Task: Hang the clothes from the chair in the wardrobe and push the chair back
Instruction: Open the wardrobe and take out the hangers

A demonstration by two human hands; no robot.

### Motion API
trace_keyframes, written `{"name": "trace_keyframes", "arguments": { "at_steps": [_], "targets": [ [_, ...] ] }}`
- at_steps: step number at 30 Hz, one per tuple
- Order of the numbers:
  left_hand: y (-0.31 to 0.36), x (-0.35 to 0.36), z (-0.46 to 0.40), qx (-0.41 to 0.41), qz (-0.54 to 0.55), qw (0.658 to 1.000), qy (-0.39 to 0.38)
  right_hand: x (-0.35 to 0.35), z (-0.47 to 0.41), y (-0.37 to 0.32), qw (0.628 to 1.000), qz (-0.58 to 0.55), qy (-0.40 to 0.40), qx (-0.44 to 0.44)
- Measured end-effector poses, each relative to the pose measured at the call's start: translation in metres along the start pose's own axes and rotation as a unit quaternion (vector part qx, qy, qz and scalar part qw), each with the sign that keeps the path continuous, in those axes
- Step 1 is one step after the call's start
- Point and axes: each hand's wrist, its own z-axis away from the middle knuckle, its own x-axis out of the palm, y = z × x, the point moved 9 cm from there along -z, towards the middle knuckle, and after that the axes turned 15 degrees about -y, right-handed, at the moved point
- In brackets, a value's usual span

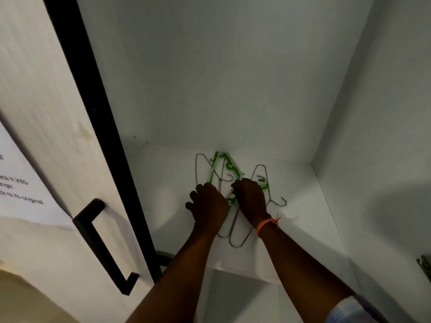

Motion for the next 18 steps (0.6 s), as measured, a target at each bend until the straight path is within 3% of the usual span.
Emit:
{"name": "trace_keyframes", "arguments": {
  "at_steps": [4, 6, 8, 10, 13, 18],
  "targets": [
    [0.016, 0.021, -0.013, 0.082, -0.093, 0.992, -0.005, 0.006, 0.000, 0.017, 1.000, -0.008, -0.010, 0.011],
    [0.022, 0.031, -0.016, 0.130, -0.078, 0.988, -0.005, 0.007, 0.001, 0.027, 0.997, -0.060, -0.022, 0.044],
    [0.024, 0.038, -0.020, 0.126, -0.052, 0.991, -0.002, -0.006, 0.010, 0.046, 0.986, -0.119, 0.023, 0.113],
    [0.026, 0.041, -0.025, 0.088, -0.074, 0.993, -0.003, -0.022, 0.024, 0.063, 0.963, -0.181, 0.069, 0.185],
    [0.032, 0.050, -0.035, 0.047, -0.147, 0.987, -0.050, -0.020, 0.042, 0.084, 0.919, -0.271, 0.048, 0.281],
    [0.045, 0.054, -0.051, 0.027, -0.180, 0.979, -0.090, -0.004, 0.056, 0.106, 0.830, -0.415, 0.098, 0.359]
  ]
}}
